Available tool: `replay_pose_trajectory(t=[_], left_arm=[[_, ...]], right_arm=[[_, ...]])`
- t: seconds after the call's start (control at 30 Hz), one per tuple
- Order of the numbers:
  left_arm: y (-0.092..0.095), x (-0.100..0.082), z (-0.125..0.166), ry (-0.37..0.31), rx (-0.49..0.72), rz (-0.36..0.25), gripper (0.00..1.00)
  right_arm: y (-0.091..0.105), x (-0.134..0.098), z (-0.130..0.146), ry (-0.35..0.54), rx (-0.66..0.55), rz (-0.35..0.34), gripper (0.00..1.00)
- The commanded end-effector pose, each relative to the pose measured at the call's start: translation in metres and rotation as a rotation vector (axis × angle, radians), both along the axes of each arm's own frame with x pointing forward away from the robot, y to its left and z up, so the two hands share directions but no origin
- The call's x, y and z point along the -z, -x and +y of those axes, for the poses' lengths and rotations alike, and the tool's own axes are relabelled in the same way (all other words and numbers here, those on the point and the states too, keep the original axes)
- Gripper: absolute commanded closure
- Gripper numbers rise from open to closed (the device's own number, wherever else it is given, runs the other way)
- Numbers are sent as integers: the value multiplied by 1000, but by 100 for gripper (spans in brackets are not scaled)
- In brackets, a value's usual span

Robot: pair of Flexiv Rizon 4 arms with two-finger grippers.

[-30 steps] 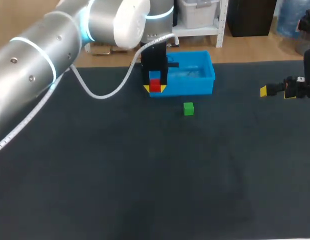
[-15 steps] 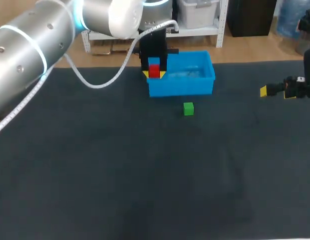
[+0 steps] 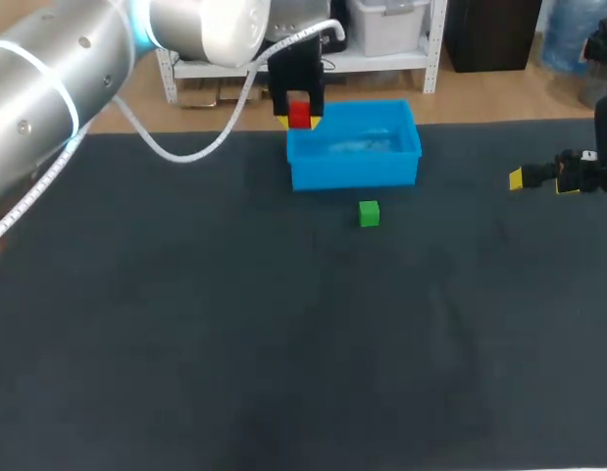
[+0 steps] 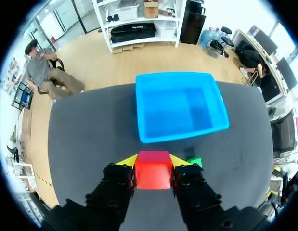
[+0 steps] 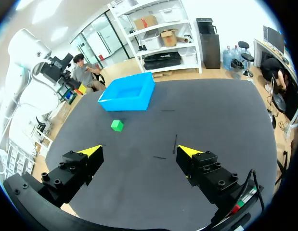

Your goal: Use the left arm to pick the red cube and place it into the blue plastic box first, then use the right arm to grasp the green cube and put it into the same blue plastic box after the first action is fully finished.

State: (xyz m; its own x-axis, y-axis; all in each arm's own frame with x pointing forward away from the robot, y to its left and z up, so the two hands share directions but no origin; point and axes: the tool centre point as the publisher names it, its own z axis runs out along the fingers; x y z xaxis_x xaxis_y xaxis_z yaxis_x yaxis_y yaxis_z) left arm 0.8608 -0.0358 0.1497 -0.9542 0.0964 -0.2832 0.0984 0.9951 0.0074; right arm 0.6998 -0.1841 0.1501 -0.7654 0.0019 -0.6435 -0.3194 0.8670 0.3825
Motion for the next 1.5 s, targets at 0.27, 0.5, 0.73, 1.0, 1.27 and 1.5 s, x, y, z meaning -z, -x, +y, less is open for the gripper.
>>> replay_pose_trajectory(t=[0.27,0.5,0.73,1.0,1.27,1.5], left_arm=[[-34,-8,-4,-18,19,-27,100],[-51,-10,-12,-29,42,-40,100],[-64,-9,-18,-28,60,-47,100],[-75,-6,-24,-19,65,-51,100],[-84,-3,-29,-14,72,-57,100],[-90,7,-31,-11,75,-48,100]], right_arm=[[0,0,0,0,-1,0,0],[0,0,0,0,-1,0,0],[0,0,0,0,-1,0,0],[0,0,0,0,-1,0,0],[0,0,0,0,-1,0,0],[0,0,0,0,-1,0,0]])
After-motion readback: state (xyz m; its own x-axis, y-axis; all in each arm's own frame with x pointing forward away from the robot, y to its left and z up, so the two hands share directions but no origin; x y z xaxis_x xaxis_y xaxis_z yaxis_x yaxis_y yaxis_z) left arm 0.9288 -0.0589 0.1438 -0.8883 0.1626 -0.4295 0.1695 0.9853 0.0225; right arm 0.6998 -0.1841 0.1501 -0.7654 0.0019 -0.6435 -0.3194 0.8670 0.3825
